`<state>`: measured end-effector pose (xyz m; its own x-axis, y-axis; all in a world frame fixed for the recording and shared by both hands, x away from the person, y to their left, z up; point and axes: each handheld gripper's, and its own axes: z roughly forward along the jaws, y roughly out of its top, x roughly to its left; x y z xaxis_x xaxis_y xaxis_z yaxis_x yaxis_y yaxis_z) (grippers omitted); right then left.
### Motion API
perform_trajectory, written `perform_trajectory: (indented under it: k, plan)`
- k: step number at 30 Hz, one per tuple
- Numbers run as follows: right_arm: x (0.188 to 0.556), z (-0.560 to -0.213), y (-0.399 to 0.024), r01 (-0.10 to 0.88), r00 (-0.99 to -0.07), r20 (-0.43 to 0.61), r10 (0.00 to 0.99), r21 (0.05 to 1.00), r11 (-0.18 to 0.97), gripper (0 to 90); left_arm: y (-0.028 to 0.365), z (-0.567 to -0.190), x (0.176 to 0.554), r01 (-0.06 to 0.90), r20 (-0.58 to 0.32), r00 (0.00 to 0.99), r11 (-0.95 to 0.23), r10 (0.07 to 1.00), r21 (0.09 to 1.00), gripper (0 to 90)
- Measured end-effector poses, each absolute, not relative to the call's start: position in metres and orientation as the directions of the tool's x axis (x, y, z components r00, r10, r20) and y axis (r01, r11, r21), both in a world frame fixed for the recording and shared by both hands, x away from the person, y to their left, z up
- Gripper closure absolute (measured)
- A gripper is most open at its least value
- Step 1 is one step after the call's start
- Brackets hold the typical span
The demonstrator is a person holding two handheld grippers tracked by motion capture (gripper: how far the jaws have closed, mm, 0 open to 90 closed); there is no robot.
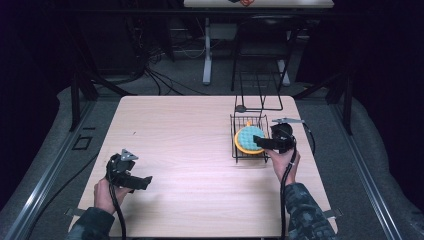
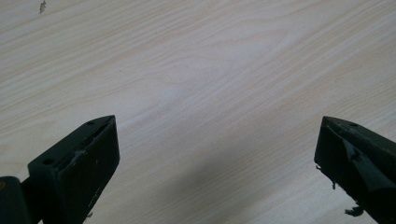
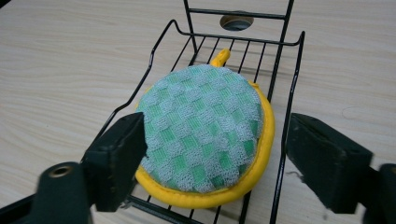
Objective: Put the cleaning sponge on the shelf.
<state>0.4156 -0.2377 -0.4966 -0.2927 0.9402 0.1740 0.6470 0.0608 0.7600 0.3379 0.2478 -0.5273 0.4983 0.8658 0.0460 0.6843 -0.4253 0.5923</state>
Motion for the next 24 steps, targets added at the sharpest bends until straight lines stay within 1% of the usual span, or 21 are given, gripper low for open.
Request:
perform_trajectory:
  k: [3,6,13,16,24]
  plan:
    - [0.411,-0.490,-0.240,0.650,-0.314,0.177,0.933,0.757,0.075,13.7,0.248,-0.527,0.338,0.681,0.048,0.501,-0.429,0.864,0.593,0.0]
    - [0.404,-0.485,-0.242,0.653,-0.330,0.170,0.928,0.751,0.095,8.3,0.247,-0.527,0.339,0.679,0.050,0.501,-0.428,0.864,0.596,0.0]
    - [0.389,-0.472,-0.250,0.636,-0.356,0.146,0.923,0.762,0.124,2.0,0.246,-0.528,0.339,0.680,0.051,0.498,-0.427,0.865,0.596,0.0]
    - [0.382,-0.466,-0.254,0.629,-0.362,0.142,0.921,0.767,0.129,0.1,0.246,-0.528,0.339,0.681,0.048,0.497,-0.424,0.866,0.597,0.0]
    - [0.356,-0.455,-0.268,0.620,-0.366,0.110,0.924,0.769,0.154,0.0,0.245,-0.528,0.339,0.678,0.050,0.506,-0.433,0.861,0.594,0.0]
